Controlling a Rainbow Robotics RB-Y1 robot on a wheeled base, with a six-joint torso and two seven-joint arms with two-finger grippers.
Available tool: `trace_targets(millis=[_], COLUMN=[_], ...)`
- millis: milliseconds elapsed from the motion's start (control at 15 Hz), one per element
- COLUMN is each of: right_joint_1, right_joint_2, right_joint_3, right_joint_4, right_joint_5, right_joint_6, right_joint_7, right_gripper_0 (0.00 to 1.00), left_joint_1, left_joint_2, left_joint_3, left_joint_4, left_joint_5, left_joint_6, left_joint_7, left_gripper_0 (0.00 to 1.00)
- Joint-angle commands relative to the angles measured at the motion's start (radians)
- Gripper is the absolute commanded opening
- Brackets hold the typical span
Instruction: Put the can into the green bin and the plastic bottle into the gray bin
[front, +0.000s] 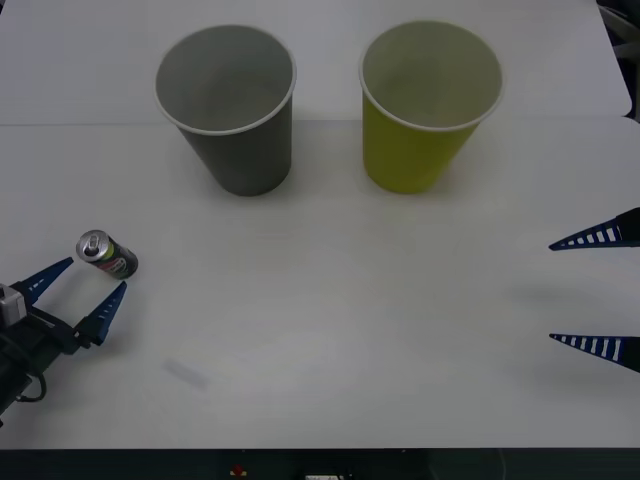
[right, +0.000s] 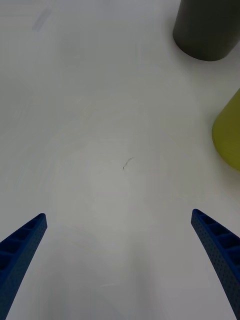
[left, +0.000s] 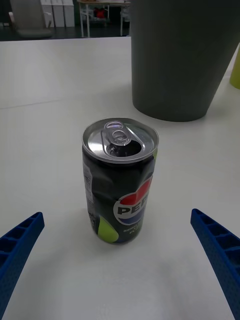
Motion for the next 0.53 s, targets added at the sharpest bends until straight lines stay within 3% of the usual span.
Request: trace_targets(millis=[67,533], right_joint_1=[0.000,0.000], right_joint_2=[0.000,0.000], right_joint_3=[0.000,0.000], right_joint_4=[0.000,0.000], right_joint_5=[0.000,0.000], right_joint_6=[0.000,0.000], right_joint_7=[0.000,0.000], right_gripper_0=[1.00,1.00], left_joint_1=[-0.036,-0.102], left_joint_2=[-0.036,-0.075], left_joint_3=[0.001,-0.001], left_joint_4=[0.001,0.007], left_joint_5=[-0.002,-0.002], left_joint_6=[0.051,0.134], left_joint_7=[-0.009,-0.021], left_gripper_0=[1.00,1.00])
